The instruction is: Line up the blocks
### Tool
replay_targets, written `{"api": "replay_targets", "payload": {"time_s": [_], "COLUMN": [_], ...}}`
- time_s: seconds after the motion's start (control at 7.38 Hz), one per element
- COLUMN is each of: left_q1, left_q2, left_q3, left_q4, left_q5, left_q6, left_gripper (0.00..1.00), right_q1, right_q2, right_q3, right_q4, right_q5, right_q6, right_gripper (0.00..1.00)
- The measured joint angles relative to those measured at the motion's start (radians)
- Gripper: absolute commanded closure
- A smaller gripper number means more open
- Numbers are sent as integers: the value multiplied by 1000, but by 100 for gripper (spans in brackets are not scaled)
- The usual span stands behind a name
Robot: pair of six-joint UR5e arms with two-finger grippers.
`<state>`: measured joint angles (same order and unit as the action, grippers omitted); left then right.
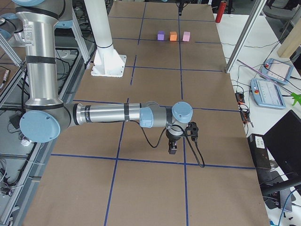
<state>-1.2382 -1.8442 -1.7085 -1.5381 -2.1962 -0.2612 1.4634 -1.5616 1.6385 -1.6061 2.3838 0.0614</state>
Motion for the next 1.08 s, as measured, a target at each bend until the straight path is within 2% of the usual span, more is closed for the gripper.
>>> {"api": "replay_targets", "payload": {"time_s": [0.27,0.54,1.08], "left_q1": [-140,-242,-285], "left_q2": [116,217,265], "left_q3": [39,73,83], "left_q4": [2,-21,-26], "left_q5": [-4,-12,-83], "left_q6": [299,469,447], "left_gripper": [0,0,0], "right_q1": [0,0,0], "right_q2": [0,0,0], "right_q3": [0,0,0], "right_q4": [0,0,0], "right_q5": [0,0,0], "right_q6": [0,0,0], "right_gripper": [0,0,0]}}
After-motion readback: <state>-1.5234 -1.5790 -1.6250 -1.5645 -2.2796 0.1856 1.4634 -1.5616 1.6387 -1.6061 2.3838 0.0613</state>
